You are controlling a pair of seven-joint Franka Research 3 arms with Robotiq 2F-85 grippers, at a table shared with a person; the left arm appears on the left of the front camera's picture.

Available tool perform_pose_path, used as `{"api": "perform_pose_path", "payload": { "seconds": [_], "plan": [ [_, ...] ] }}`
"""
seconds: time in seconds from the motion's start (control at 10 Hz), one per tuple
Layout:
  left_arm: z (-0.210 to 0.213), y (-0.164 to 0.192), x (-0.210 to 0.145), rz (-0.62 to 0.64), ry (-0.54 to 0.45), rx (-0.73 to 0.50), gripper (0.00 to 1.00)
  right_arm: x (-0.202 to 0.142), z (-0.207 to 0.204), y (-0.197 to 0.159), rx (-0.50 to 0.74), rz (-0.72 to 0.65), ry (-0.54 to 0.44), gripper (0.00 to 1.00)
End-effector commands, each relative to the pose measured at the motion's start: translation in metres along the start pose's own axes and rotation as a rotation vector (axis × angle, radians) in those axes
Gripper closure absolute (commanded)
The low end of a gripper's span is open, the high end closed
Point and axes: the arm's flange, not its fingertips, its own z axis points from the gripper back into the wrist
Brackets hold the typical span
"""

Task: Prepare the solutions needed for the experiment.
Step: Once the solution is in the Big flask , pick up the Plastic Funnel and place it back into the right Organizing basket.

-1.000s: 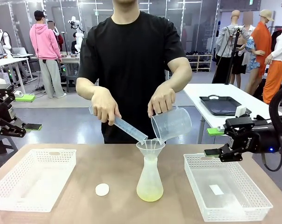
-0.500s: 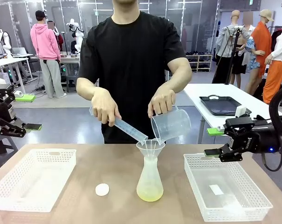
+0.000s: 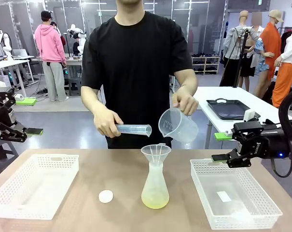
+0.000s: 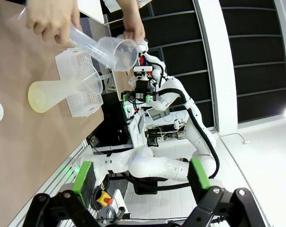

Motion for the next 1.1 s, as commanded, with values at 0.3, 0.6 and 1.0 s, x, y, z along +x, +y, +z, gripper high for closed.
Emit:
{"api": "perform_pose_path", "payload": {
  "seconds": [0.3,0.6,1.0],
  "plan": [
    [-0.0010,-0.0017,-0.0006,-0.008,0.001,-0.018,0.00,-0.0029,-0.0002,-0.0010,0.004,0.004,0.001,0.15],
    [-0.0010,-0.0017,-0.0006,-0.008,0.001,-0.018,0.00,-0.0029,-0.0002,-0.0010,0.004,0.004,0.001,0.15],
    [-0.0010,-0.0017,-0.0006,-0.008,0.001,-0.018,0.00,-0.0029,-0.0002,-0.0010,0.004,0.004,0.001,0.15]
  ]
}}
